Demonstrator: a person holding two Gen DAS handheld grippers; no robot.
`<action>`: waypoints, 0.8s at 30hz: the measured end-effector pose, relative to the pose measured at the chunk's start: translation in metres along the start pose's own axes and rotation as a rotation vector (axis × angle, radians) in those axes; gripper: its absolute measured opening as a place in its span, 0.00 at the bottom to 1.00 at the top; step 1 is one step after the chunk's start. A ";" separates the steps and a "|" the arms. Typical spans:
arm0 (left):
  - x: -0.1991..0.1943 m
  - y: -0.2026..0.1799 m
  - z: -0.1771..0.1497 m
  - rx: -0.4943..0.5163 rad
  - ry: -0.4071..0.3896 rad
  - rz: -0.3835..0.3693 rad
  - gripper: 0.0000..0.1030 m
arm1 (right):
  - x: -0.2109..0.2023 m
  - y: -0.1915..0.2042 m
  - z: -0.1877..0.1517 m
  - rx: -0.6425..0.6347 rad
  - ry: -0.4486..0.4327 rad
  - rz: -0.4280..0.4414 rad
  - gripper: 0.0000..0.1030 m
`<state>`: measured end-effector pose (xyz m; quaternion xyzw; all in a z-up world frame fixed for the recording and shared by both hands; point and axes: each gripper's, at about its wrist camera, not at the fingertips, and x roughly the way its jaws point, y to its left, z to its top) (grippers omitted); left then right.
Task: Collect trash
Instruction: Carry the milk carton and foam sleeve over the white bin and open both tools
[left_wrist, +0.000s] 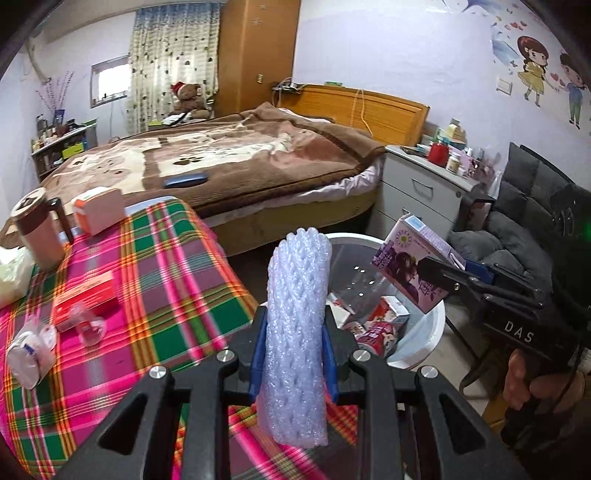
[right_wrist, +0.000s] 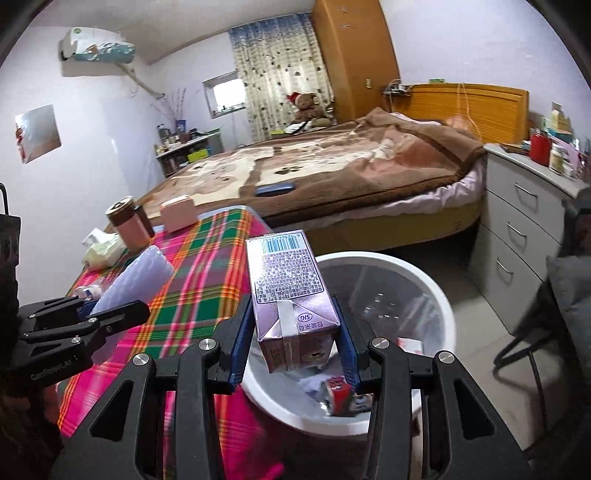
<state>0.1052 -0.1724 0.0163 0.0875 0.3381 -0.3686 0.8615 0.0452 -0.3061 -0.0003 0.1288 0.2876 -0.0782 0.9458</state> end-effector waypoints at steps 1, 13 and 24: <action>0.003 -0.004 0.001 0.008 -0.001 0.002 0.27 | -0.001 -0.002 0.000 0.003 0.000 -0.005 0.41; 0.058 -0.054 0.008 0.045 0.084 -0.074 0.27 | 0.011 -0.050 -0.009 0.055 0.064 -0.110 0.41; 0.088 -0.060 0.006 0.030 0.144 -0.061 0.62 | 0.029 -0.067 -0.013 0.067 0.139 -0.128 0.42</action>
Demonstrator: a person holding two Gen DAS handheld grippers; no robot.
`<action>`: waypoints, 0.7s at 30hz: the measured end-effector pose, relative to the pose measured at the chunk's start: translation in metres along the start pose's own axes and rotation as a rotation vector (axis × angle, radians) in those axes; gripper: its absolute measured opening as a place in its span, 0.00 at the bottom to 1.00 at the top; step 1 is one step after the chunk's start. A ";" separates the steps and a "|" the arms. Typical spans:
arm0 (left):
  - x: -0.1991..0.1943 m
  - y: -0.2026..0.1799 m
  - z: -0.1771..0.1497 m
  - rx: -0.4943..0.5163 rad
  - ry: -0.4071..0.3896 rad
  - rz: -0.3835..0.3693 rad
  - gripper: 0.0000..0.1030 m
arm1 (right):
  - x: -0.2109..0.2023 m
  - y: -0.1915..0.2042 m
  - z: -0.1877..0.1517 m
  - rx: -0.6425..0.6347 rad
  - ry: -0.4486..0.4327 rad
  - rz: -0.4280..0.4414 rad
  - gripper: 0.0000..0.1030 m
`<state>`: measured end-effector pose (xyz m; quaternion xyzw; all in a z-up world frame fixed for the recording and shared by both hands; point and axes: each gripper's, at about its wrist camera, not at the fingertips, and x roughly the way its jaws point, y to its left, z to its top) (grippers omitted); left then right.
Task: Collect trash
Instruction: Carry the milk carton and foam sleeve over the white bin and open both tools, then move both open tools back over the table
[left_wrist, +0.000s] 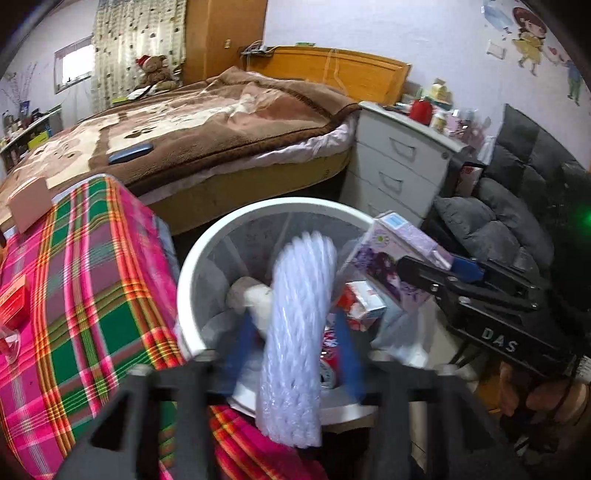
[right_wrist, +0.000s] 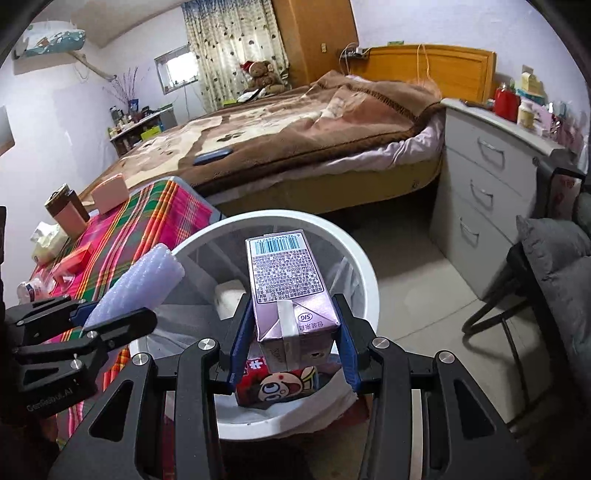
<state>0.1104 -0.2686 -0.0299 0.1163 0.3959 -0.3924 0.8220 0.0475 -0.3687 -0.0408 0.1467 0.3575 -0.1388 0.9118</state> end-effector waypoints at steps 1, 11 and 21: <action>-0.001 0.001 0.000 -0.008 -0.005 0.004 0.62 | 0.001 0.000 0.000 -0.002 0.003 -0.003 0.42; -0.011 0.017 -0.006 -0.053 -0.022 -0.010 0.62 | -0.003 -0.004 0.000 0.030 -0.005 0.011 0.62; -0.047 0.034 -0.011 -0.066 -0.099 0.054 0.62 | -0.015 0.013 0.004 0.014 -0.060 0.017 0.62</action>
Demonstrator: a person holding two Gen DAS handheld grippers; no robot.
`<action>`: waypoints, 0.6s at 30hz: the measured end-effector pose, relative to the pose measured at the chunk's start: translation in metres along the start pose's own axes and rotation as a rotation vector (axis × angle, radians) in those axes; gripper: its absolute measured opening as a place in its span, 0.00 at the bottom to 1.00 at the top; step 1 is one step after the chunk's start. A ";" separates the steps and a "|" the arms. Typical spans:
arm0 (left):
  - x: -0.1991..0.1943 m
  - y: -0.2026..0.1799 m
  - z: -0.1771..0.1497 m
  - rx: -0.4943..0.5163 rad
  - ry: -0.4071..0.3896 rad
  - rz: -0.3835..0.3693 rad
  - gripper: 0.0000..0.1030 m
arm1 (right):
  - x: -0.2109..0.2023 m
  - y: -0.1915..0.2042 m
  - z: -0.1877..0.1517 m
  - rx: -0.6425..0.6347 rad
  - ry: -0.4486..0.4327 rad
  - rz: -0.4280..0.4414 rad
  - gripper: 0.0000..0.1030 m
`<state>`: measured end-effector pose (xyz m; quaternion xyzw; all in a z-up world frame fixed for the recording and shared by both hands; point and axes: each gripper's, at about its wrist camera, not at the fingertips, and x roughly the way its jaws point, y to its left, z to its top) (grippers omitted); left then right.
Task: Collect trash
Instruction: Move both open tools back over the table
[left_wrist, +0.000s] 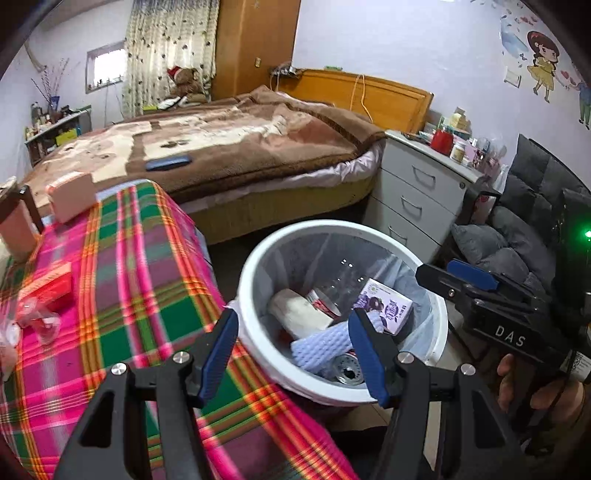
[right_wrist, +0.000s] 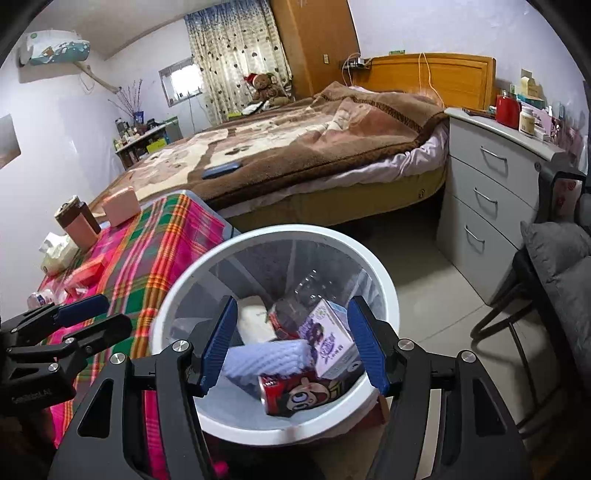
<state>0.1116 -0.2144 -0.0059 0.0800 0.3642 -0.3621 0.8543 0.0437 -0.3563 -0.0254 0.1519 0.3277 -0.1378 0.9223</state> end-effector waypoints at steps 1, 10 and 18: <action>-0.004 0.003 0.000 -0.005 -0.008 0.004 0.62 | -0.001 0.002 0.001 -0.001 -0.007 0.001 0.62; -0.037 0.039 -0.008 -0.060 -0.066 0.090 0.62 | -0.007 0.029 0.001 -0.024 -0.051 0.029 0.62; -0.068 0.081 -0.020 -0.125 -0.119 0.195 0.62 | -0.002 0.067 0.003 -0.090 -0.059 0.109 0.62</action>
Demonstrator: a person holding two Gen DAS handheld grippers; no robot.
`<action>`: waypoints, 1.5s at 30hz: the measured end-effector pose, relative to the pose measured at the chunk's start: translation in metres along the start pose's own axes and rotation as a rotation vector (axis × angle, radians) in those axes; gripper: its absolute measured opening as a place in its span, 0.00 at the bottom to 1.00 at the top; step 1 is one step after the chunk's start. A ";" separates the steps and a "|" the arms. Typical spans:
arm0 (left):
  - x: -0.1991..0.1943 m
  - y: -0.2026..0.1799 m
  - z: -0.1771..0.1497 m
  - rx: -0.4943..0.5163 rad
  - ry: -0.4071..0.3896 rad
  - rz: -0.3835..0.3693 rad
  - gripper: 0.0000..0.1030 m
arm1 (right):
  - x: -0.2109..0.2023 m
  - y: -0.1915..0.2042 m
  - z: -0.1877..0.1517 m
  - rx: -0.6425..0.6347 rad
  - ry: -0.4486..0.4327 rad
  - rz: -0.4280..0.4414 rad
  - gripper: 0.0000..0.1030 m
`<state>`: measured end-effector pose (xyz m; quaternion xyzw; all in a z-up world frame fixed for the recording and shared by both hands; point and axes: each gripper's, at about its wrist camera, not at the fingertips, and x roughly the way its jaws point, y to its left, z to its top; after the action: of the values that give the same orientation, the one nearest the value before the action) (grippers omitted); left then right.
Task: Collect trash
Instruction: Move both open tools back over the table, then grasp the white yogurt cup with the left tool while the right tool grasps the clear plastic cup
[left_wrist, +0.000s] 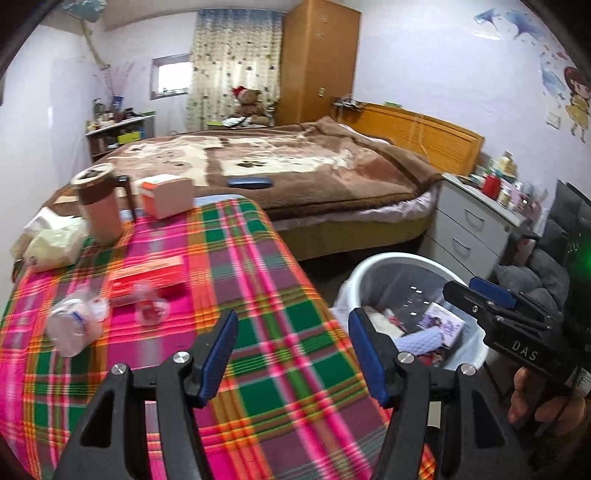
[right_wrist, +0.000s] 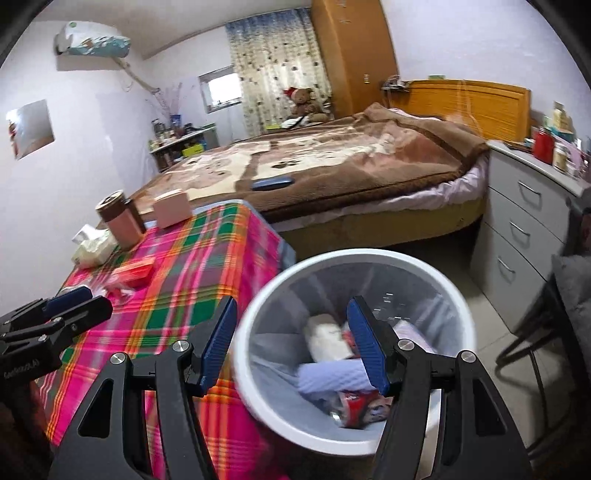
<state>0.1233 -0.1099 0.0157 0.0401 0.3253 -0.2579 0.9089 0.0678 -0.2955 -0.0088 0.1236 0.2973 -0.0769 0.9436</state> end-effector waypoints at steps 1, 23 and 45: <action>-0.003 0.007 -0.001 -0.012 -0.007 0.012 0.62 | 0.003 0.005 0.001 -0.005 -0.001 0.016 0.62; -0.015 0.177 -0.029 -0.307 0.002 0.277 0.64 | 0.053 0.093 0.002 -0.126 0.084 0.177 0.62; 0.003 0.232 -0.048 -0.383 0.061 0.305 0.69 | 0.098 0.155 0.006 -0.190 0.166 0.246 0.62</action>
<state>0.2123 0.1006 -0.0456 -0.0767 0.3859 -0.0502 0.9180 0.1839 -0.1560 -0.0322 0.0752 0.3630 0.0781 0.9255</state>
